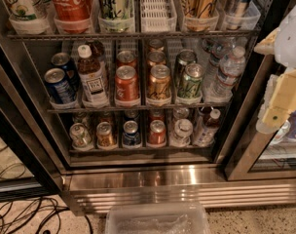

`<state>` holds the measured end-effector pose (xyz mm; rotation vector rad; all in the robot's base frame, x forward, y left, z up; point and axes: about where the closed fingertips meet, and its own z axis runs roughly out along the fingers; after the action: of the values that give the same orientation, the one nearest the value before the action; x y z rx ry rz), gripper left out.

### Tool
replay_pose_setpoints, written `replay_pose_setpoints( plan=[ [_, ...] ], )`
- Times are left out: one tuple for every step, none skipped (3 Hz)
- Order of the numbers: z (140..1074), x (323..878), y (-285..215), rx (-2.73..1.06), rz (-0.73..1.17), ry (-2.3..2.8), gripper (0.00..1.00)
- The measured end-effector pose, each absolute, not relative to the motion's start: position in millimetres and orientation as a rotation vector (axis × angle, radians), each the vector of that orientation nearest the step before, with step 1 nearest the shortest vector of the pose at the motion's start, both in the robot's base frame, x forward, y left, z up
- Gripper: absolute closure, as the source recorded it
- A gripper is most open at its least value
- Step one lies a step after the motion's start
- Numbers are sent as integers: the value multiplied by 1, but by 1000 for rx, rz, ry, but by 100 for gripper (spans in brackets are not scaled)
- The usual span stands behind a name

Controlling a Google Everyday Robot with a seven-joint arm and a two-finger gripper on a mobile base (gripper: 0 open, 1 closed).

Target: Pick orange can from middle shelf of fridge

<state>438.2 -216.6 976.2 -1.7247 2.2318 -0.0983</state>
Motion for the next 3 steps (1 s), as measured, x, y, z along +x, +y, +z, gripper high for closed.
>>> replay_pose_setpoints(
  plan=[
    [976,438,-217,-1724,-98,2232,0],
    [954,432,-211,-1687,-57,2222,0],
    [889,419,-189,-1608,87,2196,0]
  ],
)
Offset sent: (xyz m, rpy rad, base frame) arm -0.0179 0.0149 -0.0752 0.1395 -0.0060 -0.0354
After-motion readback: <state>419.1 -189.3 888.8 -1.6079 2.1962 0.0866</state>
